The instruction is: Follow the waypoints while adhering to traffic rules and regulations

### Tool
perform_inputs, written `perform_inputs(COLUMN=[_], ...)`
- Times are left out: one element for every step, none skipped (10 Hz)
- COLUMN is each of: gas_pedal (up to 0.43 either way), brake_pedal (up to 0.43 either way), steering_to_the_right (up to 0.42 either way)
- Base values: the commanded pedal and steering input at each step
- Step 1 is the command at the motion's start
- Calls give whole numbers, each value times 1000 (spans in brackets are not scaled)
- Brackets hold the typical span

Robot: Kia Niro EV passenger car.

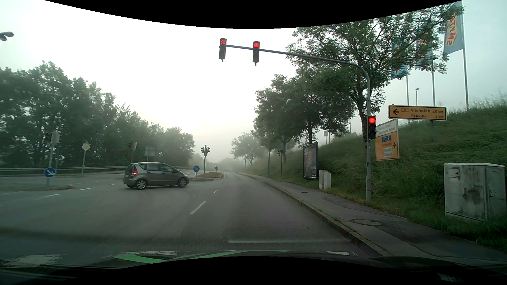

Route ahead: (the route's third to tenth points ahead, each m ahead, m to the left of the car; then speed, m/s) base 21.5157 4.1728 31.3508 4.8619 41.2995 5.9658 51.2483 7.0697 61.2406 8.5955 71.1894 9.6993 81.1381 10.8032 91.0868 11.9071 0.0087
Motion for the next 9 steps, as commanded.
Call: perform_inputs(gas_pedal=[0,0,0,0,0,0,0,0,0], brake_pedal=[274,280,280,280,287,287,287,287,287], steering_to_the_right=[-52,-52,-52,-52,-52,-52,-52,-52,-52])
